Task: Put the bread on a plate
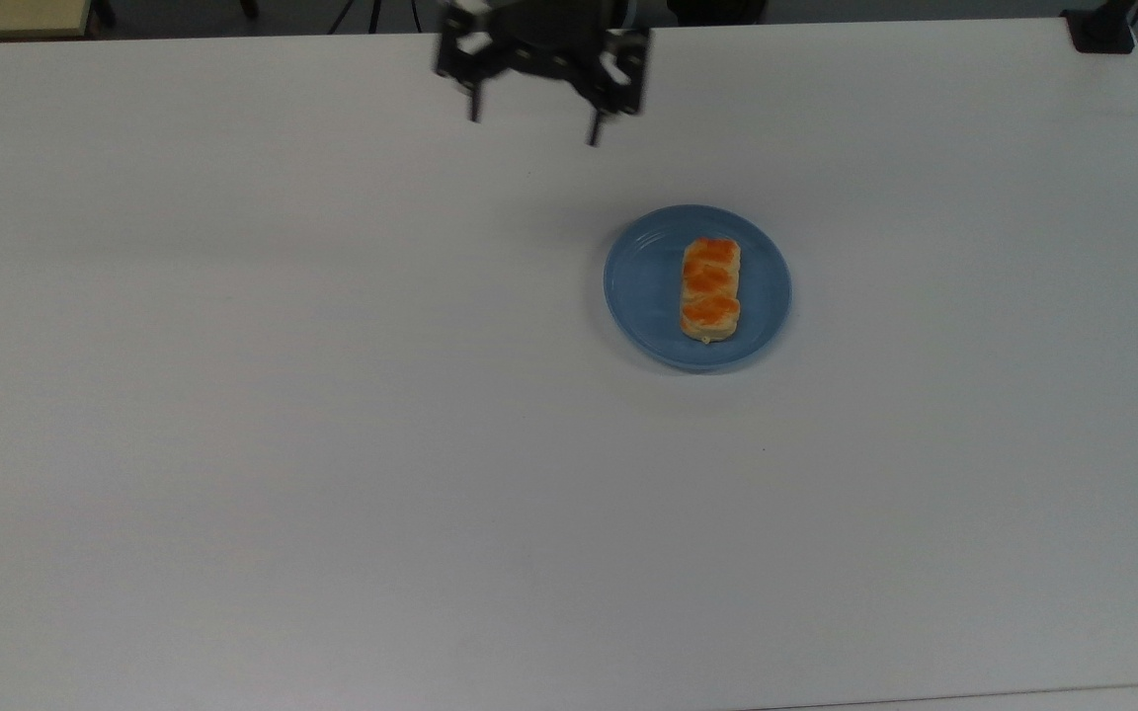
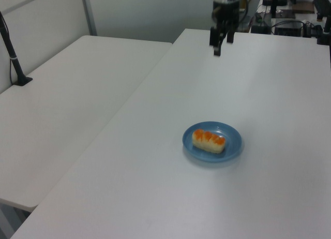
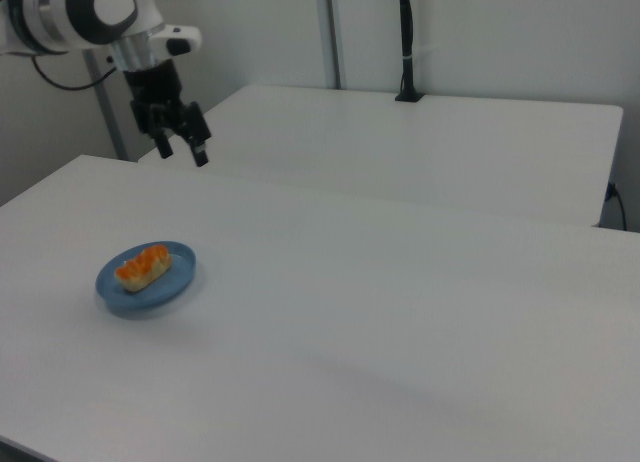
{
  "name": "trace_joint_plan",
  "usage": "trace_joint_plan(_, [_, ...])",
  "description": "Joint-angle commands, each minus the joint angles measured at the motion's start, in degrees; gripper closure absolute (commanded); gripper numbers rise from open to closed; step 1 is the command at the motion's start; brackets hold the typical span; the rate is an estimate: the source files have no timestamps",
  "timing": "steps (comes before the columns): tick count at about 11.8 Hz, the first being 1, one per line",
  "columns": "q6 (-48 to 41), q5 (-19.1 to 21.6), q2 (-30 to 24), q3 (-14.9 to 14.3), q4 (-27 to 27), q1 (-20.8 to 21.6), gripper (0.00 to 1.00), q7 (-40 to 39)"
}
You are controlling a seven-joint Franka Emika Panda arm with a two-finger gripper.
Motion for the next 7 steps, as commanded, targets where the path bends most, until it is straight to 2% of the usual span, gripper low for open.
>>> trace_joint_plan(1, [-3.33,1.5,-5.1,0.83,0.4,-9.62,0.0,-15.65])
trace_joint_plan(3, [-4.47,4.03,-7.92,-0.05,0.31,-13.42,0.0,-23.66])
trace_joint_plan(4, [-4.65,4.66,-8.19,-0.31,0.31,-14.04,0.0,-24.65])
trace_joint_plan(6, [-4.04,3.96,-9.6,-5.21,-0.21,-11.6,0.0,-24.93])
trace_joint_plan(7, [-3.86,3.44,-9.08,-5.24,-0.21,-11.24,0.0,-24.67])
